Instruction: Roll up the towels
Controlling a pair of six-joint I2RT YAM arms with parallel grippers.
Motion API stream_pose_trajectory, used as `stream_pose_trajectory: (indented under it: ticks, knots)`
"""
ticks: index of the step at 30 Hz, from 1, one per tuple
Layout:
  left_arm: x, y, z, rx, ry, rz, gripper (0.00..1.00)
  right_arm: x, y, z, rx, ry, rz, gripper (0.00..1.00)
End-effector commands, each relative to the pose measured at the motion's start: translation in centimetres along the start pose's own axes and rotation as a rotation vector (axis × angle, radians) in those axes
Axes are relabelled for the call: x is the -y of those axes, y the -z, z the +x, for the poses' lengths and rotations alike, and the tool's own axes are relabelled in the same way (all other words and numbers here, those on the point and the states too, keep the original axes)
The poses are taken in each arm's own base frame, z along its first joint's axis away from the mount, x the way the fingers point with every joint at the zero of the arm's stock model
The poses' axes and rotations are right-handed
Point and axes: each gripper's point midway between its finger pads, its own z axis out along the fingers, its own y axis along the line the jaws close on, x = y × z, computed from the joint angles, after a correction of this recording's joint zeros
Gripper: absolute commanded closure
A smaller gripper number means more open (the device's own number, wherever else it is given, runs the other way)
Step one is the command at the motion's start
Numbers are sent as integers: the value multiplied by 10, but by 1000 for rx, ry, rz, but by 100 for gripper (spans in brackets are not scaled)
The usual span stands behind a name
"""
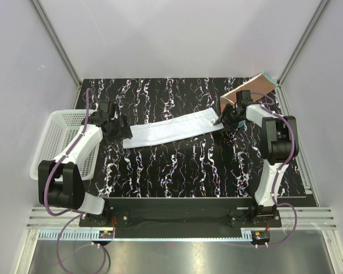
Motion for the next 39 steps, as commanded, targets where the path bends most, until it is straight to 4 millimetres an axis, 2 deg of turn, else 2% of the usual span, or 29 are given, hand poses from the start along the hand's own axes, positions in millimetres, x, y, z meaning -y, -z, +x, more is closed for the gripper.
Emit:
stream_pose_trajectory:
  ticks: [1, 6, 14, 18, 24, 27, 29, 30, 31, 33, 34, 37, 39]
  knots:
    - [6, 4, -20, 86, -20, 21, 1, 9, 10, -12, 77, 11, 43, 41]
    - [13, 3, -18, 84, -23, 35, 1, 14, 14, -17, 111, 5, 58, 45]
    - [18, 0, -12, 73, -36, 37, 1, 23, -4, -13, 77, -11, 60, 56]
    - [18, -2, -11, 67, -37, 37, 1, 22, -9, -11, 64, -18, 40, 74]
    - [20, -2, -11, 64, -38, 41, 1, 23, -4, 0, 53, -18, 25, 92]
    - [21, -1, -11, 67, -37, 46, 1, 29, 7, 10, 47, -3, 47, 99]
    - [21, -1, -11, 66, -39, 47, 1, 36, 21, 16, 54, 1, 71, 100]
    - [22, -1, -11, 68, -40, 49, 1, 45, 25, 25, 40, -6, 89, 100]
    - [22, 0, -10, 67, -43, 51, 1, 41, 38, 24, 66, 2, 79, 100]
    - [25, 0, -9, 67, -48, 57, 1, 55, 49, 39, 48, -9, 118, 100]
    - [25, 0, -9, 67, -49, 59, 1, 53, 61, 40, 68, 1, 114, 100]
    - [30, 0, -5, 57, -61, 68, 1, 68, 84, 54, 87, -10, 166, 100]
    - [34, 0, -3, 52, -71, 76, 1, 89, 98, 55, 112, -49, 222, 100]
